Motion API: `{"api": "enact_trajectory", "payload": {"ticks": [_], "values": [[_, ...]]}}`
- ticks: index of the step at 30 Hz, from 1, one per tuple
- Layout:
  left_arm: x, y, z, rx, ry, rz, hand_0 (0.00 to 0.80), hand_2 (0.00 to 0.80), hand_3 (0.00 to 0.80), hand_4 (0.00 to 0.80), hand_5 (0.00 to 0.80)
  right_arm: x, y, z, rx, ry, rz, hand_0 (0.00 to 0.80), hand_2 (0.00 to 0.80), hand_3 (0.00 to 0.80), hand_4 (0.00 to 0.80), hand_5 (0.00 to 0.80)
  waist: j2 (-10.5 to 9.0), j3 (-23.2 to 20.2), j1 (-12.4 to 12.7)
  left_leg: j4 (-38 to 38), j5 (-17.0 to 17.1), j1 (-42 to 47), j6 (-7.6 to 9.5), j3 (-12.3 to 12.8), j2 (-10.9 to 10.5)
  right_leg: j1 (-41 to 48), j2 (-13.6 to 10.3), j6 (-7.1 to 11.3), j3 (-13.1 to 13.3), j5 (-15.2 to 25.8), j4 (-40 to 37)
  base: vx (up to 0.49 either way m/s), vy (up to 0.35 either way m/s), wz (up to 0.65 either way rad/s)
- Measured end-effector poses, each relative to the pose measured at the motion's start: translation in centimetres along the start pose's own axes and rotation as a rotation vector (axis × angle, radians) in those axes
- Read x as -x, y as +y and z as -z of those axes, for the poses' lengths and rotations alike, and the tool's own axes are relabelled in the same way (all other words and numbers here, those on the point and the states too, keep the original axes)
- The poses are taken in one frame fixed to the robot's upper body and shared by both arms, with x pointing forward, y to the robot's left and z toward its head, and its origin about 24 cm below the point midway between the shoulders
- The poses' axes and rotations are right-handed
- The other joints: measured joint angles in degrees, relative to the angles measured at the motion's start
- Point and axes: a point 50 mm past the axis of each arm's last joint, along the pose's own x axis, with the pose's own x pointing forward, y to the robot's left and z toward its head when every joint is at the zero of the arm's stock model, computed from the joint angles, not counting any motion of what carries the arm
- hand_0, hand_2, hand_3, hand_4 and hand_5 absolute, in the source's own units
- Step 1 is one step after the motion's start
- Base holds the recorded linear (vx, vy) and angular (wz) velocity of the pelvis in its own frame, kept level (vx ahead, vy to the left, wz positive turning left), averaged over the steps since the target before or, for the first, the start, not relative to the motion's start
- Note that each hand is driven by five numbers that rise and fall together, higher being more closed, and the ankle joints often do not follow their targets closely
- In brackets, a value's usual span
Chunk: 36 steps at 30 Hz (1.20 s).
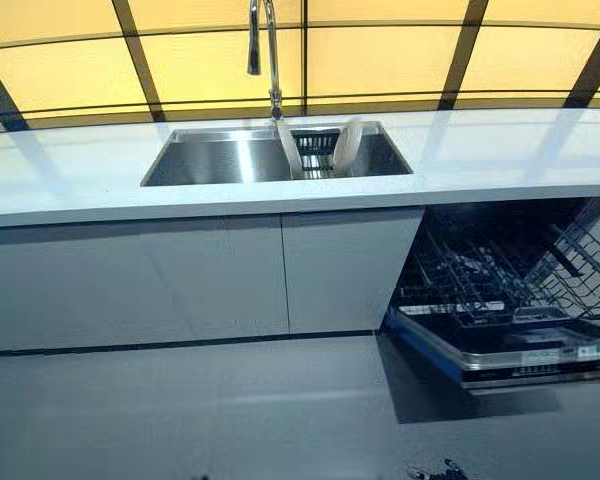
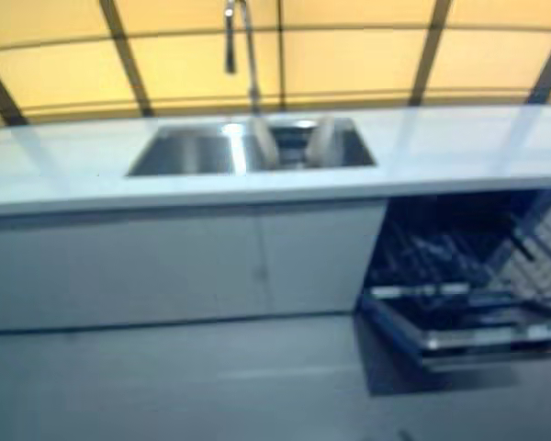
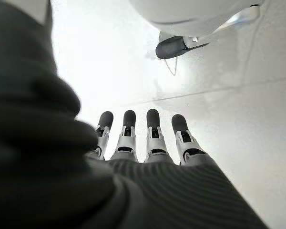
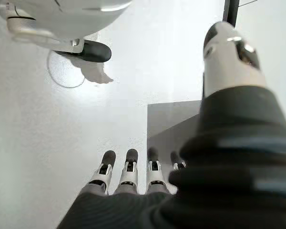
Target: Take plates into dishwasher
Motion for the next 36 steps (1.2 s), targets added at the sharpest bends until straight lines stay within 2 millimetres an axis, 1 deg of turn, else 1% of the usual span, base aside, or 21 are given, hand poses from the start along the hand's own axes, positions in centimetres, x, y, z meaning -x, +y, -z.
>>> {"api": "enact_trajectory", "payload": {"ticks": [7, 16, 24, 30, 36], "values": [[0.0, 0.0, 0.2, -0.005, 0.019, 0.011, 0.000, 0.000, 0.000, 0.000, 0.000, 0.0, 0.3, 0.2, 0.004, 0.017, -0.039, 0.000, 0.000, 0.000, 0.000, 0.000, -0.02, -0.01, -0.02, 0.00, -0.11, 0.02, -0.02, 0.58, 0.08, -0.07, 0.06, 0.01, 0.39, 0.01, 0.01, 0.003, -0.009, -0.02], [0.0, 0.0, 0.3, -0.005, 0.023, 0.011, 0.000, 0.000, 0.000, 0.000, 0.000, 0.0, 0.0, 0.2, 0.027, 0.027, 0.037, 0.000, 0.000, 0.000, 0.000, 0.000, -0.10, -0.04, -0.01, 0.01, -0.18, 0.02, 0.01, 0.72, 0.06, -0.06, 0.07, 0.03, 0.46, 0.03, 0.00, 0.001, -0.002, 0.00], [0.0, 0.1, 0.3, -0.003, 0.021, -0.007, 0.000, 0.000, 0.000, 0.000, 0.000, 0.0, 0.1, 0.5, 0.033, 0.052, 0.039, 0.000, 0.000, 0.000, 0.000, 0.000, -0.14, 0.00, 0.00, 0.01, -0.22, -0.06, 0.00, 0.77, 0.09, -0.27, 0.08, 0.02, 0.48, 0.02, 0.00, 0.000, 0.000, 0.00], [0.0, 0.1, 0.2, -0.004, 0.019, -0.006, 0.000, 0.000, 0.000, 0.000, 0.000, 0.0, 0.3, 0.4, 0.024, 0.061, -0.005, 0.000, 0.000, 0.000, 0.000, 0.000, -0.16, 0.12, 0.02, 0.02, -0.48, -0.05, 0.03, 0.95, 0.15, -0.33, 0.17, 0.01, 0.48, 0.00, 0.03, 0.025, -0.024, -0.01], [0.0, 0.1, 0.3, -0.010, 0.029, -0.005, 0.000, 0.000, 0.000, 0.000, 0.000, 0.0, 1.2, 0.0, -0.002, 0.051, -0.089, 0.000, 0.000, 0.000, 0.000, 0.000, -0.11, 0.45, -0.01, 0.23, -0.51, -0.01, 0.00, 0.90, 0.35, -0.31, 0.40, -0.10, 0.50, -0.07, 0.15, 0.036, -0.073, 0.00]]}}
